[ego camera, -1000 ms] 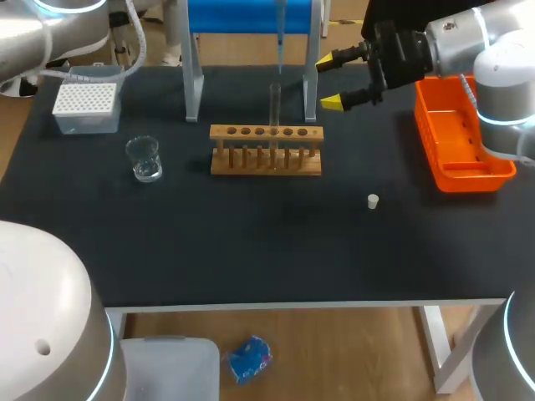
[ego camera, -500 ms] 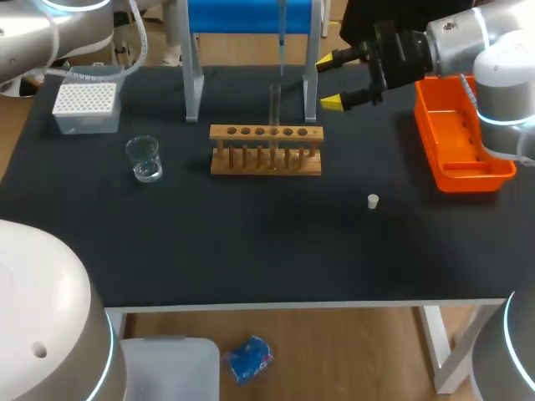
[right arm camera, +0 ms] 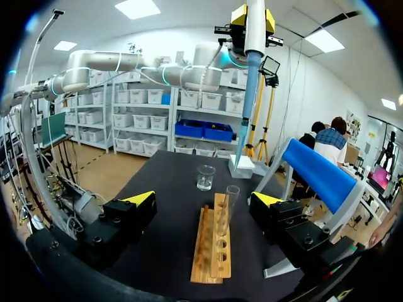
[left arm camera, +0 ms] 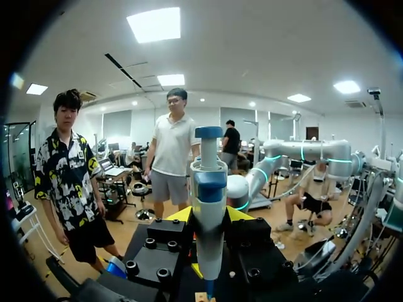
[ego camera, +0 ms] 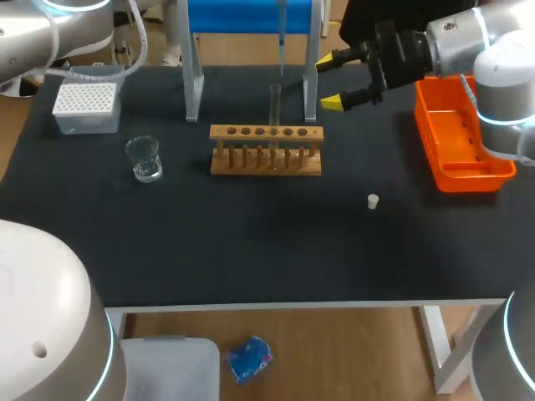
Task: Invert the test tube, pick up the pipette, mount the tip to pipette, aspirate from beaker and dispense into the tube, eject the tip, return the pipette, and cap with the stopper.
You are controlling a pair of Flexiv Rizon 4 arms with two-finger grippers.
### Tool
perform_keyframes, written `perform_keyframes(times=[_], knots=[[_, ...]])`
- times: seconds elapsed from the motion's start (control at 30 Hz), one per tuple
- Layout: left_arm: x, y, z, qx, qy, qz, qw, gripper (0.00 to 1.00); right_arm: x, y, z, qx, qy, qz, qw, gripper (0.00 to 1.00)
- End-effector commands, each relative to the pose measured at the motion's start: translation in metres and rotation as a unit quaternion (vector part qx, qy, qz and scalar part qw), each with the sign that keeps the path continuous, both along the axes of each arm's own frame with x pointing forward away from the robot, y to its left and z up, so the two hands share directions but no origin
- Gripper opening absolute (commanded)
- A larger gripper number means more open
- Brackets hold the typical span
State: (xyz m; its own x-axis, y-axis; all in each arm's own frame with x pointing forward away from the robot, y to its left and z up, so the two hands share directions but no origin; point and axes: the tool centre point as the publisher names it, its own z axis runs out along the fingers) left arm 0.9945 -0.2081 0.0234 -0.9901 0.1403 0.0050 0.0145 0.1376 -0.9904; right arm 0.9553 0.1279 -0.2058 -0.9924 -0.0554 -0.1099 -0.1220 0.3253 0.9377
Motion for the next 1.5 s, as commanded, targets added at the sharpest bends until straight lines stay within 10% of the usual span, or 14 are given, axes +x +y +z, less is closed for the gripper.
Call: perform_keyframes(times=[0.03,1.5], knots=[[0.001,0.000,0.000,0.000,0.000,-0.002,1.000,0.00,-0.001,-0.001,0.000,0.000,0.000,0.000,1.000,1.00],[0.001,0.004,-0.024,-0.010,-0.003,0.004,1.000,0.00,-0.001,-0.001,0.000,0.000,0.000,0.000,1.000,1.00]])
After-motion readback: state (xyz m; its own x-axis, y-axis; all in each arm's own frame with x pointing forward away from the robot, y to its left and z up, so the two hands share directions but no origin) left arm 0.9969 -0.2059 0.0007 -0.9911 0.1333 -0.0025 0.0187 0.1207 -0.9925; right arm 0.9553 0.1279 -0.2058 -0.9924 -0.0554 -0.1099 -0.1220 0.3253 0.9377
